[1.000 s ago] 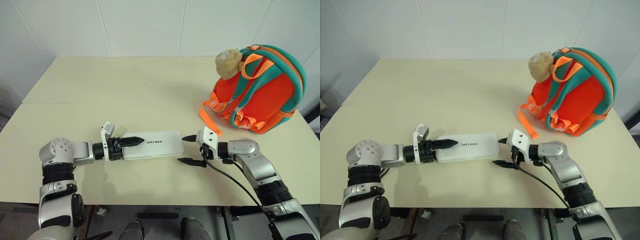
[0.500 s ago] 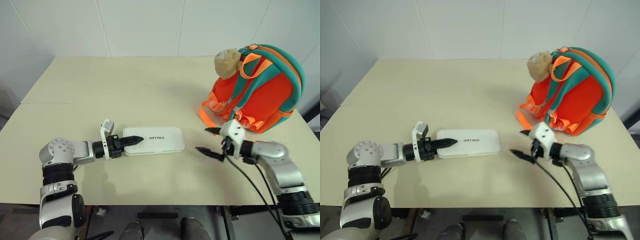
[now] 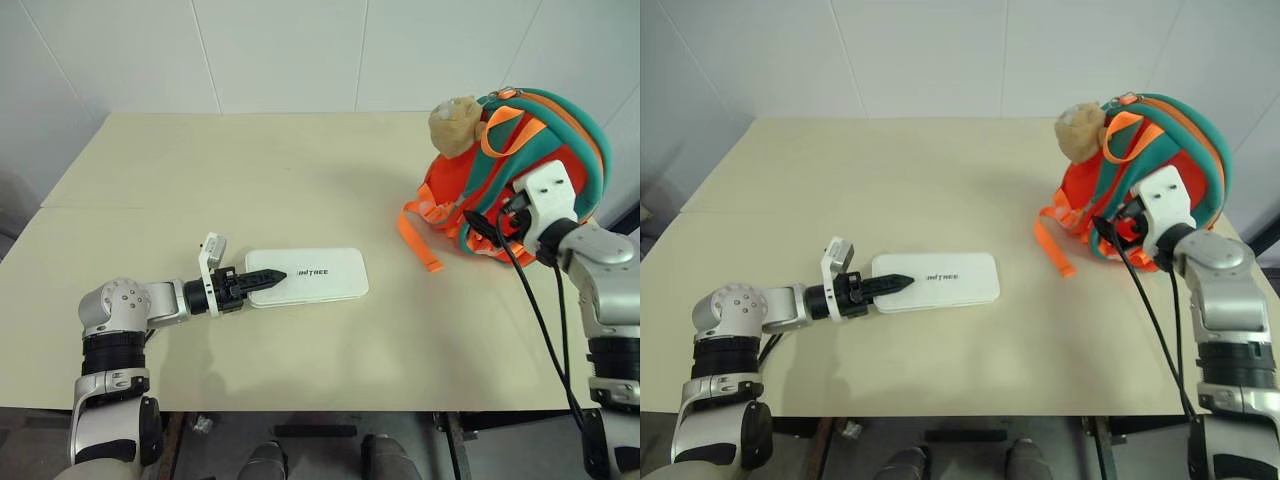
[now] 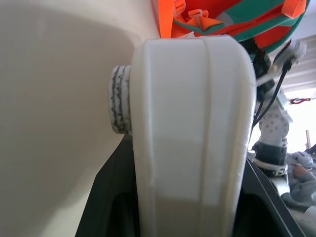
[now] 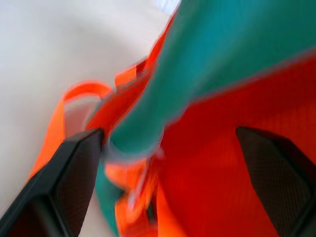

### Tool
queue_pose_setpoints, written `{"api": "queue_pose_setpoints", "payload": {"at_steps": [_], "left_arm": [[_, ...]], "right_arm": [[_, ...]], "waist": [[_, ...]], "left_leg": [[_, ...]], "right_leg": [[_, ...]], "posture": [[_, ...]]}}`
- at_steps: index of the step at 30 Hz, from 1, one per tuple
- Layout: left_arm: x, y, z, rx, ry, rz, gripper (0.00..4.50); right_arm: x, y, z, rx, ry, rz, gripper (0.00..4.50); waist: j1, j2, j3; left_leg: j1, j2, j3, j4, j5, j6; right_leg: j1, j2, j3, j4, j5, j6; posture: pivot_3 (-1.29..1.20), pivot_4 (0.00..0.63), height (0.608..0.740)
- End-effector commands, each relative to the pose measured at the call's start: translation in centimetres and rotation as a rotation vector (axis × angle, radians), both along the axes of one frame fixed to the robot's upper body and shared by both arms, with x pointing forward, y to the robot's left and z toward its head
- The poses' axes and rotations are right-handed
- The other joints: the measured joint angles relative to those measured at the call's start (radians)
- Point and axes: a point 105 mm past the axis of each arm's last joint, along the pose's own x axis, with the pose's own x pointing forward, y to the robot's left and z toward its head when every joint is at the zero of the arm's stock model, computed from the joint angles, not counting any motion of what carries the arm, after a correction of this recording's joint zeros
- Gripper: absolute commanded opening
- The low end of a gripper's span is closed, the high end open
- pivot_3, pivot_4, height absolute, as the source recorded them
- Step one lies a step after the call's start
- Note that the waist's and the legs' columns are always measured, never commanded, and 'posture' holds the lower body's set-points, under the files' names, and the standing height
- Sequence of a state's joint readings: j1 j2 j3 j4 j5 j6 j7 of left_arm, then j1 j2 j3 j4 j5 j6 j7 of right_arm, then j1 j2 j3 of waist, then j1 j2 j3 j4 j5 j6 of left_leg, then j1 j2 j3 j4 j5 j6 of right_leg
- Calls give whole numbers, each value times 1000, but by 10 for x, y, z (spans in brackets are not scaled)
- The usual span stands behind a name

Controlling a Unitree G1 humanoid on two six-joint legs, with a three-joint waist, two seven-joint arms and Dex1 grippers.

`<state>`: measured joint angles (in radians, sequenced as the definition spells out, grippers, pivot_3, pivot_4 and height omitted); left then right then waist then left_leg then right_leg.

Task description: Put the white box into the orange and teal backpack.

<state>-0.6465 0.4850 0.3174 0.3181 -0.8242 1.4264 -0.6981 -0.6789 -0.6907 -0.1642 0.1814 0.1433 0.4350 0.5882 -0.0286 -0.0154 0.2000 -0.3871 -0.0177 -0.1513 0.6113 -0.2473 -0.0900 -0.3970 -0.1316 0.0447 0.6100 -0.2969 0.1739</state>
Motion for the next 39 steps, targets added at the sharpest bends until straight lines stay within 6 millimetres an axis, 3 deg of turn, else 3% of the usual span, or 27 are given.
{"api": "queue_pose_setpoints", "payload": {"at_steps": [1,4,7,12,17,19,21,24,28,36,39], "left_arm": [[-3,6,-3,16,-12,28,1402],[-6,7,-4,15,-25,35,1402],[-8,9,-2,11,-39,50,1402],[-6,15,1,2,-91,103,1402],[-6,25,9,-6,-156,149,1402],[-4,34,17,-6,-221,182,1402],[-2,43,21,6,-263,213,1402],[1,56,26,26,-295,257,1402],[3,70,27,58,-327,298,1402],[1,78,31,101,-401,308,1402],[-6,77,38,101,-474,289,1402]], "right_arm": [[10,14,22,125,-60,36,4500],[28,26,29,265,-57,60,4500],[37,25,24,253,-55,56,3918],[40,35,20,260,-56,119,2301],[30,55,31,261,-83,273,688],[11,81,44,289,-68,459,62],[-20,111,57,300,-41,698,26],[-65,141,65,286,18,953,26],[-113,162,65,322,157,1174,26],[-151,153,34,336,443,1277,26],[-142,139,19,314,509,1204,26]], "waist": [[-2,0,0],[-7,0,0],[-3,0,0],[-2,0,0],[-13,0,0],[-18,0,0],[-24,0,0],[-27,1,0],[-25,1,0],[2,0,0],[3,0,0]], "left_leg": [[0,0,0,0,0,0],[0,0,0,0,0,0],[0,0,0,0,0,0],[0,0,0,-1,0,0],[0,0,0,-1,0,0],[0,0,0,0,0,0],[0,1,0,-1,0,0],[-1,2,0,-3,0,-1],[-5,2,1,-3,-1,-1],[-11,1,1,1,-2,0],[-11,2,1,1,-3,3]], "right_leg": [[0,0,0,0,0,0],[0,0,0,0,0,0],[0,0,0,0,0,0],[0,0,0,-2,0,0],[0,0,0,0,0,0],[0,0,0,0,0,0],[-1,0,0,0,0,0],[-3,1,0,-1,0,0],[-8,1,0,-1,0,0],[-14,1,0,1,0,0],[-13,1,0,1,0,0]], "posture": [[0,150,740],[0,150,740],[0,150,740],[0,150,740],[0,150,740],[0,150,740],[0,150,740],[0,150,740],[0,150,740],[0,150,740],[0,150,740]]}}
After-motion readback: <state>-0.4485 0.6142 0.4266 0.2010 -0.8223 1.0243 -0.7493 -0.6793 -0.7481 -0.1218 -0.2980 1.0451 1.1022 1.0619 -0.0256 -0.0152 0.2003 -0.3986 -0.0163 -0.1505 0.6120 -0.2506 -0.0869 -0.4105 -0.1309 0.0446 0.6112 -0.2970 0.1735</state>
